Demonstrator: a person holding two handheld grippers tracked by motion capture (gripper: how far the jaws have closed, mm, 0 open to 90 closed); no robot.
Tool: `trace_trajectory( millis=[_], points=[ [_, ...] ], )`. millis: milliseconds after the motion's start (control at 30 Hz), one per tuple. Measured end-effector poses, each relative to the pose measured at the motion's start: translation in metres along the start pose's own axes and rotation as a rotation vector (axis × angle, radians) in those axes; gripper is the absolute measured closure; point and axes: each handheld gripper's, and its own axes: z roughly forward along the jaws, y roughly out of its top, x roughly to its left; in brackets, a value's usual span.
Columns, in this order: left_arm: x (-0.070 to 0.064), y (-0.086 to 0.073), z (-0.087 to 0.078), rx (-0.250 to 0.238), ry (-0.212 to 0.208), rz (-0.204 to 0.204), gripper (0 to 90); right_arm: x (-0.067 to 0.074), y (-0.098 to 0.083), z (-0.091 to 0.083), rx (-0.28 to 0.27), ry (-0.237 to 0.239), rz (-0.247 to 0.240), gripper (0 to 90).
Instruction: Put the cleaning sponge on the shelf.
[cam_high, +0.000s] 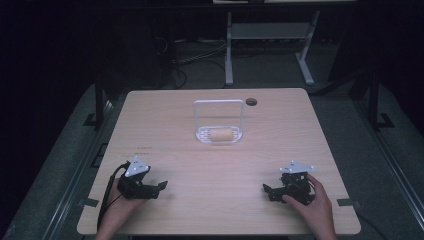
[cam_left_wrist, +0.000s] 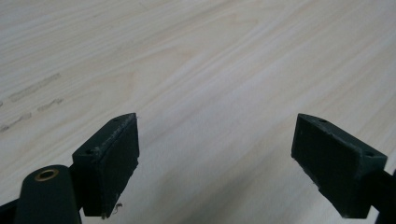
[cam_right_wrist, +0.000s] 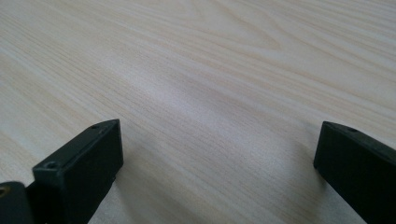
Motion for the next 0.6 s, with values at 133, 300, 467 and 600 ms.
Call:
trace_trajectory(
  millis=[133, 300, 467, 600],
  points=[
    [-0.003, -0.011, 0.000, 0.021, -0.011, -0.001, 14.7, 0.000, 0.000, 0.000, 0.000, 0.001, 0.000, 0.9],
    [-0.003, -0.025, -0.003, 0.024, -0.006, -0.018, 14.1, 0.000, 0.000, 0.000, 0.000, 0.001, 0.000, 1.0],
    [-0.005, -0.034, -0.001, 0.038, -0.005, -0.013, 13.1, 0.000, 0.000, 0.000, -0.001, 0.000, 0.000, 0.9],
    [-0.004, -0.037, -0.002, 0.015, -0.010, -0.008, 13.0, 0.000, 0.000, 0.000, -0.001, 0.000, 0.000, 1.0]
  ],
)
